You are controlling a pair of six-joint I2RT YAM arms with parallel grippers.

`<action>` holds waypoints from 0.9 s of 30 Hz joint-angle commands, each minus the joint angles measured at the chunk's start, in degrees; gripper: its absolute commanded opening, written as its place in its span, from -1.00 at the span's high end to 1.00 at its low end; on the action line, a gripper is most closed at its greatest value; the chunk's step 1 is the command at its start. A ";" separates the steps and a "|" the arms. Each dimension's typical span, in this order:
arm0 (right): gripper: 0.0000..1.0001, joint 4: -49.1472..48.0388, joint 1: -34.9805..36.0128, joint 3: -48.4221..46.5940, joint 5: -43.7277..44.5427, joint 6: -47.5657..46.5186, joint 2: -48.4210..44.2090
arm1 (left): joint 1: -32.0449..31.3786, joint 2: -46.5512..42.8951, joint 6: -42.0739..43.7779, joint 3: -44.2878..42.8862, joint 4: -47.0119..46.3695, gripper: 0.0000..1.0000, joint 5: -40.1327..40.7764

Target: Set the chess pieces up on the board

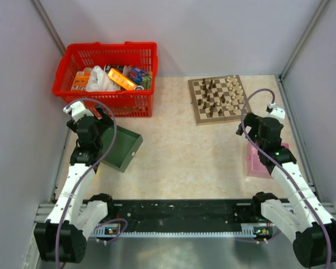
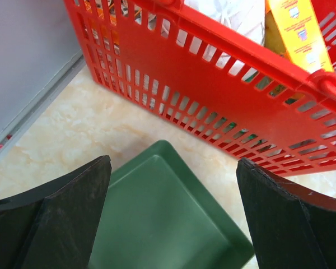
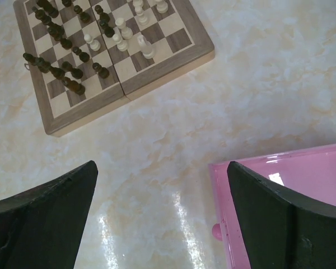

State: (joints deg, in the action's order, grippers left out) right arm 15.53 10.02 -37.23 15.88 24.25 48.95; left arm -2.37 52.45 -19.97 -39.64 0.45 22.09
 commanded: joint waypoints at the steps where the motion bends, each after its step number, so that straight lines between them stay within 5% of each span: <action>1: -0.98 1.08 0.17 -5.47 1.43 1.32 2.63 | 0.09 -3.32 -6.04 -2.45 1.20 -0.97 -0.29; 4: -0.98 2.13 -0.79 -9.51 1.09 1.41 7.11 | 0.09 -2.26 -2.54 -5.61 5.50 -0.98 -10.10; 6: -0.98 2.49 -2.37 -12.94 -0.49 1.68 9.84 | 0.09 -1.38 -6.03 -7.90 9.38 -0.97 -9.70; 13: -0.90 2.05 -6.94 -20.76 -7.70 1.85 18.36 | 0.00 3.35 -2.63 -11.77 1.14 -0.98 -28.30; 17: -0.55 3.01 -9.84 -25.16 -10.51 2.38 23.29 | -1.31 10.29 -3.59 -18.97 1.22 -0.97 -32.98; 27: -0.55 4.34 -20.65 -34.83 -15.70 2.91 35.14 | -20.03 29.62 2.83 -36.38 3.95 -0.98 -23.76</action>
State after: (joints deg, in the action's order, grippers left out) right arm 20.01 -8.10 -66.57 2.68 26.87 79.96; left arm -17.02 76.44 -19.64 -70.78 5.93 -3.99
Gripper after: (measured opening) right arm 0.773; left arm 0.986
